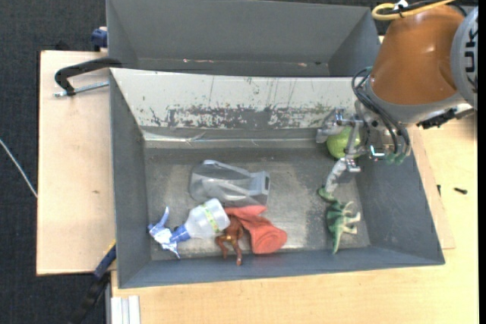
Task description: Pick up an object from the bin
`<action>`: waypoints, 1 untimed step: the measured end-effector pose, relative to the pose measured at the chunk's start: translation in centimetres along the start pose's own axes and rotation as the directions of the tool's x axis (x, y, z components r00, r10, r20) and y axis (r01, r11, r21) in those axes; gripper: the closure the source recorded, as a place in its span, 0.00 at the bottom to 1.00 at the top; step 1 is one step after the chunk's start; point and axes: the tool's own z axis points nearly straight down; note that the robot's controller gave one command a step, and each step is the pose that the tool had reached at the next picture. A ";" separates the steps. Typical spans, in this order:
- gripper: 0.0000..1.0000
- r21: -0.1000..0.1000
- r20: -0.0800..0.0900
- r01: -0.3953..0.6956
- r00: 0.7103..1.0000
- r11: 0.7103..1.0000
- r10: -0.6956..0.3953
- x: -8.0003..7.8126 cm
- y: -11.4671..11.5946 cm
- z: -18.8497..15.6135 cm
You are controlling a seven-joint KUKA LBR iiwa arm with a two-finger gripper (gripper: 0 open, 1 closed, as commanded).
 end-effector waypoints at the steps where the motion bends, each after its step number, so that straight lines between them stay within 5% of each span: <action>1: 0.00 0.001 0.008 0.001 1.000 1.000 -0.001 -0.2 0.0 -0.4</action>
Offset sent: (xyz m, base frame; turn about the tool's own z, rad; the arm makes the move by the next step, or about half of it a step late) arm -0.0633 0.0709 -0.0466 -0.1096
